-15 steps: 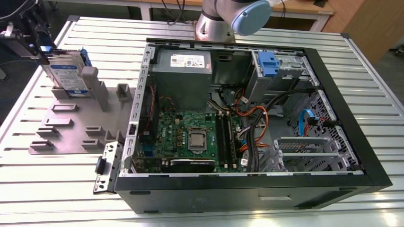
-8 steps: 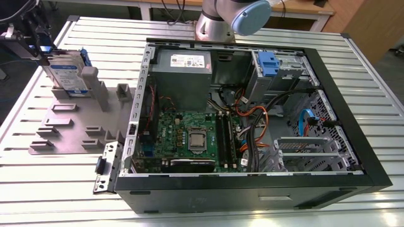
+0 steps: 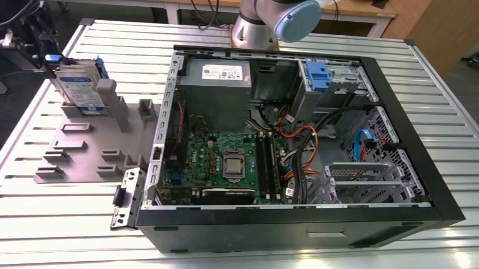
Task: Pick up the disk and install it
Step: 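Pick up the disk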
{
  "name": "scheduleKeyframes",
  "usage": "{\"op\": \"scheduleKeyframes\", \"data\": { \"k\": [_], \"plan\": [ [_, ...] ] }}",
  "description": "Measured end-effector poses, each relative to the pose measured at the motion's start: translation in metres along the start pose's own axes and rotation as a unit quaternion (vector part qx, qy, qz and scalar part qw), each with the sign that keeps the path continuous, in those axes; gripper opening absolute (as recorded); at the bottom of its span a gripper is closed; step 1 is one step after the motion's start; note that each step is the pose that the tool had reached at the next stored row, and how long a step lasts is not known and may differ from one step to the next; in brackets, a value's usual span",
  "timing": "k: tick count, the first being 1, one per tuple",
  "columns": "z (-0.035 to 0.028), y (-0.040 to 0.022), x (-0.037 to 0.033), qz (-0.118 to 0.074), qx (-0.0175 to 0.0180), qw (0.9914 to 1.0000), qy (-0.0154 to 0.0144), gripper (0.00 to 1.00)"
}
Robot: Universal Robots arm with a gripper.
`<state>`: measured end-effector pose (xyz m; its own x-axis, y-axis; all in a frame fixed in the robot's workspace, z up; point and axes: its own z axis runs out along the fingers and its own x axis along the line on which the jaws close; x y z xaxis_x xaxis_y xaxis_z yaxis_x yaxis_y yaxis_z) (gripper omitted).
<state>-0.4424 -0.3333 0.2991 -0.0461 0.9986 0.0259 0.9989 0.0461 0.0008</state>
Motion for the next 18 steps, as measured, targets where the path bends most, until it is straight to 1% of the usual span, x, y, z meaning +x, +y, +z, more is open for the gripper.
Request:
{"op": "scheduleKeyframes", "data": {
  "k": [3,8,11,18],
  "plan": [
    [0.0022,0.0006,-0.0003,0.001,0.0002,1.0,-0.0001,0.59],
    [0.0057,0.0037,-0.0007,0.002,0.0,1.0,0.0,0.59],
    [0.008,0.0039,-0.0009,0.003,0.0,1.0,0.0,0.59],
    [0.0087,0.0035,-0.001,0.003,-0.0001,1.0,0.0,0.59]
  ]
}}
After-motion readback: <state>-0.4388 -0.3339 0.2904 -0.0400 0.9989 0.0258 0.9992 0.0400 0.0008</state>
